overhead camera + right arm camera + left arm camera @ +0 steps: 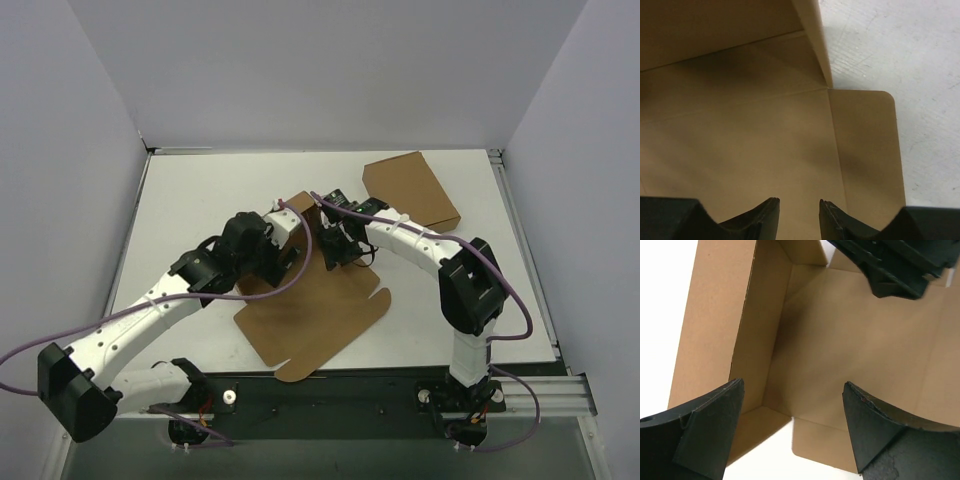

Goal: Fold the paper box

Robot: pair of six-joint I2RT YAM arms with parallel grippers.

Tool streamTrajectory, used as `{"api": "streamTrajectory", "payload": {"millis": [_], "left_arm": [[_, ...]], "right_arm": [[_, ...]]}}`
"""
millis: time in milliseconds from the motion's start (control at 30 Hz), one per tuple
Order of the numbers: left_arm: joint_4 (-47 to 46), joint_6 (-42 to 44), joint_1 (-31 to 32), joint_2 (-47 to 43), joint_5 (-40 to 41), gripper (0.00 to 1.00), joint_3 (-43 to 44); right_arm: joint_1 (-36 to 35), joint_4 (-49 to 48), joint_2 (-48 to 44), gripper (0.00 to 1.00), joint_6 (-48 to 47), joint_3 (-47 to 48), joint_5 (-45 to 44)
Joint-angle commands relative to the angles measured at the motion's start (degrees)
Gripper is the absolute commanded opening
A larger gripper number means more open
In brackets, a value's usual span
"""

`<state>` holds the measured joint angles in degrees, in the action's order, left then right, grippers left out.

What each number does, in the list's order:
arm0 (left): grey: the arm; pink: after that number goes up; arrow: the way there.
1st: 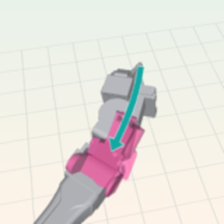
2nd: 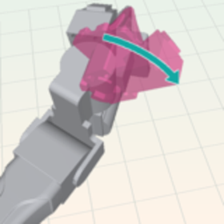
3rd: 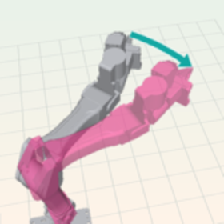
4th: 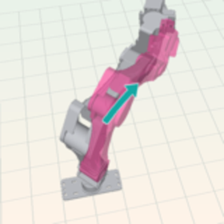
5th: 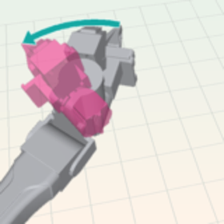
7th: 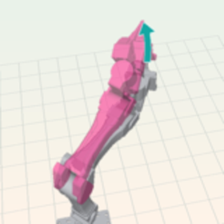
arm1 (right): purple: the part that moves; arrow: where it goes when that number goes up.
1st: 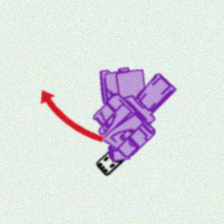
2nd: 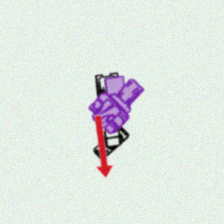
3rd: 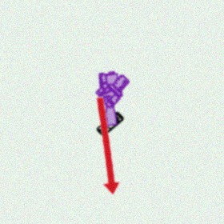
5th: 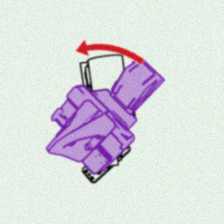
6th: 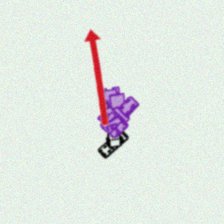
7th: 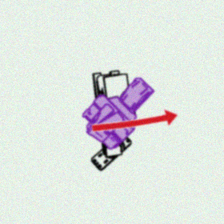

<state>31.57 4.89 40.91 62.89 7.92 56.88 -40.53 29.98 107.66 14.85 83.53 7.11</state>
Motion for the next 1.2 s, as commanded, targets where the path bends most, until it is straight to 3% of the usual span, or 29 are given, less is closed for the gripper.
{"api": "streamTrajectory", "payload": {"millis": [0, 267, 433, 600, 767, 967, 1000, 1033, 1133, 1167], "left_arm": [[-5.64, 6.18, -1.00, 4.60, 3.15, 0.89, 5.25], [-12.14, 10.76, -0.39, 2.95, 7.63, 0.85, 3.85], [-13.11, 13.39, -0.39, 1.09, 7.46, 0.85, 3.94], [-11.09, 15.07, 0.05, 4.07, 4.30, 0.86, 5.43], [-10.22, 15.95, 0.40, 8.29, 5.62, 0.87, 6.57], [-13.46, 17.52, 0.40, 11.98, 10.96, 0.87, 6.66], [-14.77, 17.96, 0.49, 13.12, 11.50, 0.87, 6.49], [-15.31, 19.10, 0.58, 13.74, 13.85, 0.87, 6.23], [-17.24, 19.55, 0.49, 16.03, 17.20, 0.84, 5.96], [-17.51, 19.20, 0.32, 16.73, 17.91, 0.76, 6.05]], "right_arm": [[0.19, -1.67, -0.96, 0.38, -1.23, -0.64, 2.81], [1.50, -6.06, -3.32, 0.43, 1.13, -3.28, 4.83], [4.84, -13.70, -12.62, 0.48, 4.48, -11.62, 8.61], [7.49, -14.51, -19.31, 0.51, 4.66, -14.35, 8.44], [8.36, -15.47, -30.91, 0.53, 5.80, -18.74, 1.70], [9.33, -21.96, -48.92, 0.66, 5.98, -27.95, -3.86], [9.59, -23.63, -51.12, 0.89, 5.98, -29.63, -4.65], [9.77, -27.39, -55.41, 0.99, 6.50, -31.39, -5.09], [10.21, -32.78, -62.10, 1.00, 8.86, -37.55, -6.93], [10.39, -33.40, -63.17, 1.00, 8.97, -38.52, -6.94]]}}
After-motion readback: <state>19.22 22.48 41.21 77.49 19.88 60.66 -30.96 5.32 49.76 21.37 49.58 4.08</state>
